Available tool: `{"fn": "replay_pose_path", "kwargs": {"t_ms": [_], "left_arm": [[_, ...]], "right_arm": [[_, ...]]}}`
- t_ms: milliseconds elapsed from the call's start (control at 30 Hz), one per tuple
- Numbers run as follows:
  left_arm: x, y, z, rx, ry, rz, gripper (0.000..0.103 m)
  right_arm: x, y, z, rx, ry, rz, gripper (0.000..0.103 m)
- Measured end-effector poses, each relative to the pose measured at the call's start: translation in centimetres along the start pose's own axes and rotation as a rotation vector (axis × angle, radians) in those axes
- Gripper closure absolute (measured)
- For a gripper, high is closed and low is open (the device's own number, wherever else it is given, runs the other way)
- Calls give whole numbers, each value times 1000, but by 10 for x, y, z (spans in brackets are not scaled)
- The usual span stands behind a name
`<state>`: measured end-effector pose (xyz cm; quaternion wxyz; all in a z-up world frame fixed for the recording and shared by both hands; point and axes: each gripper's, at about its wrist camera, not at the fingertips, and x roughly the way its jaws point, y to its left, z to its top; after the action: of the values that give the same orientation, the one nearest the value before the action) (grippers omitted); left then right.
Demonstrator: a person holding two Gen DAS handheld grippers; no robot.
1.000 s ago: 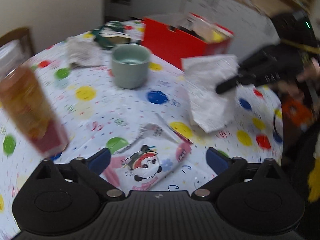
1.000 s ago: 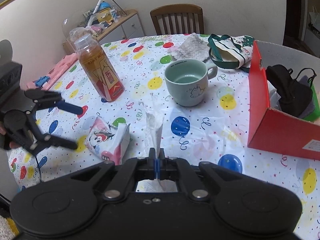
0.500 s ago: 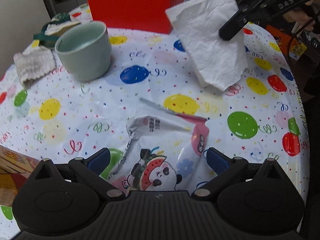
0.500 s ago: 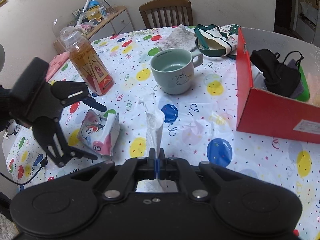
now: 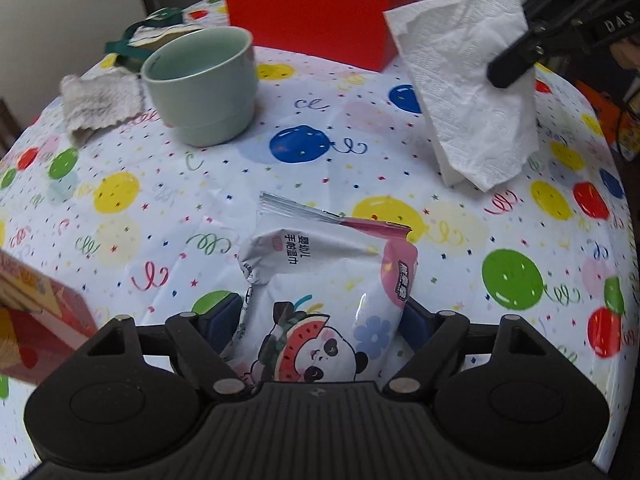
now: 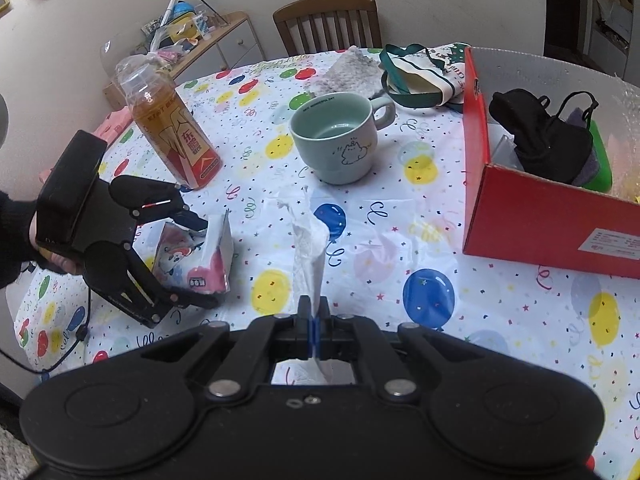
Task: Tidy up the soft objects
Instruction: 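Lift and carry the snack bag and tissue over the red shoebox with both tools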
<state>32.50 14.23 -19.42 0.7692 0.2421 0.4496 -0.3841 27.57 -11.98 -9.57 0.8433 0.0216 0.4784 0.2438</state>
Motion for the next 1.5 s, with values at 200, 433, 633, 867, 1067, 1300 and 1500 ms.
{"fn": "replay_pose_path", "kwargs": {"t_ms": [200,433,633,867,1067,1300,1500], "left_arm": [[-5,-2,2,-221,-14,74,24],[-13,-8,12,-458,-42,147,42],[-26,-21,37,-582,-69,187,44],[-43,-46,106,-621,-124,241,44],[-47,-66,173,-604,-190,245,44],[-45,-75,246,-578,-243,240,44],[-28,-73,296,-575,-261,251,44]], "right_arm": [[-5,-9,0,3,-11,8,102],[-20,-33,3,28,-51,34,103],[-41,-57,9,25,-83,65,103],[-75,-97,22,28,-141,84,103],[-106,-136,42,20,-216,87,103],[-129,-182,69,40,-286,74,103],[-133,-215,80,48,-290,48,103]]}}
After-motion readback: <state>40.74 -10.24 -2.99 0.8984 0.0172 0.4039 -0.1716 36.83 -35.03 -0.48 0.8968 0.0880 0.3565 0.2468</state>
